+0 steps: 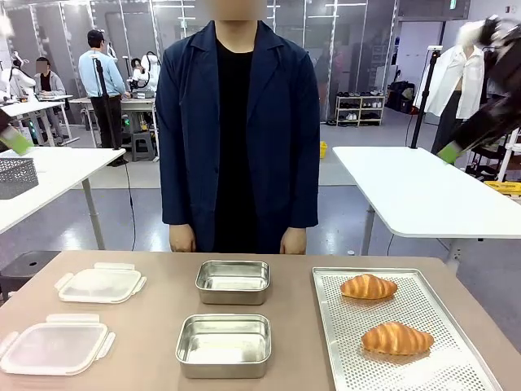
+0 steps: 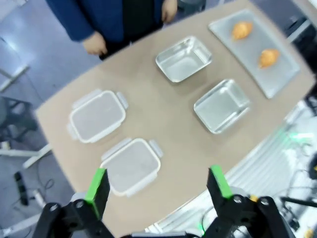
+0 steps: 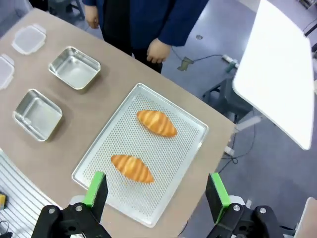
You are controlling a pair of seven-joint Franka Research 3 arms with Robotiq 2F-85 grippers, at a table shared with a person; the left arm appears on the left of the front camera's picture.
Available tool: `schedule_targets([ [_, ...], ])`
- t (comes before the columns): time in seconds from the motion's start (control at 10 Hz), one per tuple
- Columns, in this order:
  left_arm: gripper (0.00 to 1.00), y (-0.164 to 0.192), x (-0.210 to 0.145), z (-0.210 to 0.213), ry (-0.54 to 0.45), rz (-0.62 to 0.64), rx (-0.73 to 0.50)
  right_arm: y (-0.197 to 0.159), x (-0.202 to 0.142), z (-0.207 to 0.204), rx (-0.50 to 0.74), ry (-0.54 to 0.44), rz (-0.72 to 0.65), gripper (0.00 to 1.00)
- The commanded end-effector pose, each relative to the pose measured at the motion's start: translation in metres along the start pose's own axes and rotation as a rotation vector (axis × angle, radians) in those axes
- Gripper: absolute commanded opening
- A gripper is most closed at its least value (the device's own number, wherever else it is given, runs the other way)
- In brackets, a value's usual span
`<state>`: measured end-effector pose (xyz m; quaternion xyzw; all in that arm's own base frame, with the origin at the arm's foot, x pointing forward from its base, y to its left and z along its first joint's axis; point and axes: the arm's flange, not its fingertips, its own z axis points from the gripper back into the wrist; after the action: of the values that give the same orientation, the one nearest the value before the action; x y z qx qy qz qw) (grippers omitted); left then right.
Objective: Place the bread into the airtight container.
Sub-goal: Pick up a Butter Roll and place it into an empty Airtight Container.
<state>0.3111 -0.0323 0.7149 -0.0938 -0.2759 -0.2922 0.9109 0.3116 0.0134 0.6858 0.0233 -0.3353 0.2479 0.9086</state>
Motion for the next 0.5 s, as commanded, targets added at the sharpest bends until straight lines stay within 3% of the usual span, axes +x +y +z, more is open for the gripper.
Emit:
schedule_targets([
  [0.0,1.00,0.008,0.000,0.040,0.008,0.000,-0.001,-0.009,-0.015,0.040,0.007,0.000,0.017,1.00],
  [0.4,1.00,0.011,-0.040,0.128,-0.098,0.019,0.029,-0.025,-0.055,0.117,-0.026,-0.029,-0.015,1.00],
])
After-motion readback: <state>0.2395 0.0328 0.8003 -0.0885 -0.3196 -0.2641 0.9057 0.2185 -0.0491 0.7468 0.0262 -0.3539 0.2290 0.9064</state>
